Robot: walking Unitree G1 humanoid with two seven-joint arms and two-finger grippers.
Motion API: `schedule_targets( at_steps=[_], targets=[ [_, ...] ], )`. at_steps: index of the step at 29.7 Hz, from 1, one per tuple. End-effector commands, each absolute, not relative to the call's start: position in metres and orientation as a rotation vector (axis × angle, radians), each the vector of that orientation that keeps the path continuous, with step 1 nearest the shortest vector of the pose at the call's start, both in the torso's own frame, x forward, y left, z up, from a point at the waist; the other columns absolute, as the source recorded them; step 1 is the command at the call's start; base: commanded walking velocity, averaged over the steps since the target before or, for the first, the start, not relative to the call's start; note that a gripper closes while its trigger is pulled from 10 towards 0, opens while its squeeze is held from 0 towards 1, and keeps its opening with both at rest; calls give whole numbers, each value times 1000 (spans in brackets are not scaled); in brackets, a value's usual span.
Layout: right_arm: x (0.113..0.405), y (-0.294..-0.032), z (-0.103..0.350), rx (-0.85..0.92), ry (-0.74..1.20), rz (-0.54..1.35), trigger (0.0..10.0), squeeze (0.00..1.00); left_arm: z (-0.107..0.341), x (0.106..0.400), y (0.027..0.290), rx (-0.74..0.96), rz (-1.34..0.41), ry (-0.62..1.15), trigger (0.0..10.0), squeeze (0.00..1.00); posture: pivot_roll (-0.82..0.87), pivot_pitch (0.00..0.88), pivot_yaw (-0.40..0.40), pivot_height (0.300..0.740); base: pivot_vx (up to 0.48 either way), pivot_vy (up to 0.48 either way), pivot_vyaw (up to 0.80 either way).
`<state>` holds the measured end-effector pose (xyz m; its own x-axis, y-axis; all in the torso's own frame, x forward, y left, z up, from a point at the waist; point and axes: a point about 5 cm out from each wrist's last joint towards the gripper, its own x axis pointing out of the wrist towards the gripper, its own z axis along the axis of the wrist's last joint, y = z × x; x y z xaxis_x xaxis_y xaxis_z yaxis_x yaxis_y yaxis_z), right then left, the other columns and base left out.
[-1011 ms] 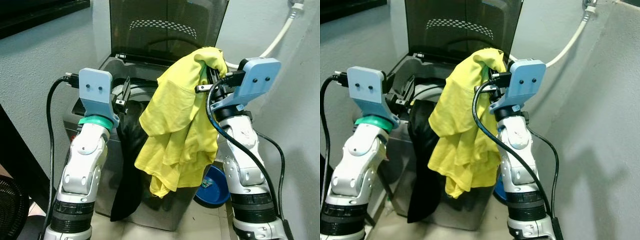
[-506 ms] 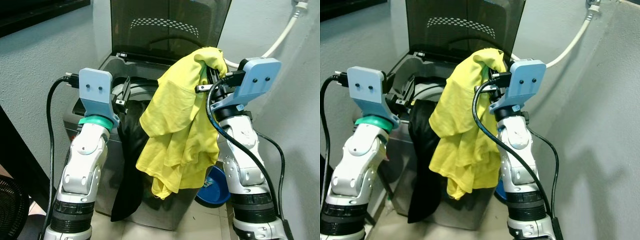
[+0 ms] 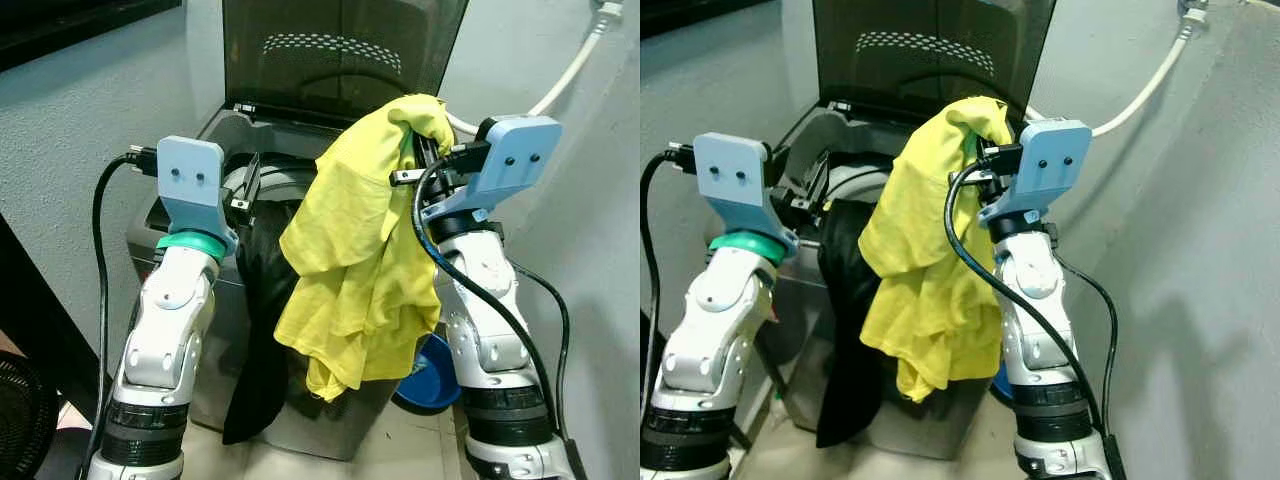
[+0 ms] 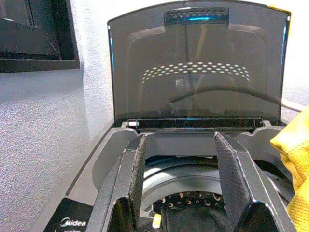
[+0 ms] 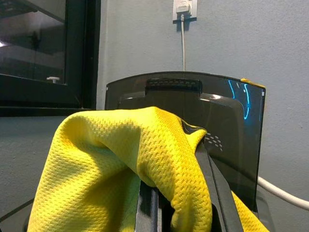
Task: Clothes washing
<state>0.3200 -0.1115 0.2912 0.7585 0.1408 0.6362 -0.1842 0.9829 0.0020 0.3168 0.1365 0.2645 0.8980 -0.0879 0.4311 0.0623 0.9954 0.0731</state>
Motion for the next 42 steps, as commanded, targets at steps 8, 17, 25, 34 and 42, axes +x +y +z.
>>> schedule_targets(
  at_steps=[8, 17, 25, 34, 42],
  targets=[
    [319, -114, 295, 65, -710, 170, 10000, 0, 263, 318, 137, 63, -73, -440, 10000, 0, 150, 0, -31, 740, 0, 0, 0],
    [320, -113, 295, 64, -711, 172, 10000, 0, 263, 318, 136, 63, -75, -441, 10000, 0, 149, 0, -32, 740, -322, 0, 0],
    [320, -113, 295, 62, -711, 172, 10000, 0, 263, 318, 136, 60, -77, -441, 10000, 0, 147, 0, -32, 740, -354, 0, 0],
    [319, -113, 294, 61, -712, 174, 10000, 0, 262, 318, 135, 60, -79, -441, 10000, 0, 145, 0, -32, 740, -358, 0, 0],
    [319, -113, 294, 59, -712, 173, 10000, 0, 263, 318, 135, 55, -79, -443, 10000, 0, 141, 0, -31, 740, -278, 0, 0]
  ],
)
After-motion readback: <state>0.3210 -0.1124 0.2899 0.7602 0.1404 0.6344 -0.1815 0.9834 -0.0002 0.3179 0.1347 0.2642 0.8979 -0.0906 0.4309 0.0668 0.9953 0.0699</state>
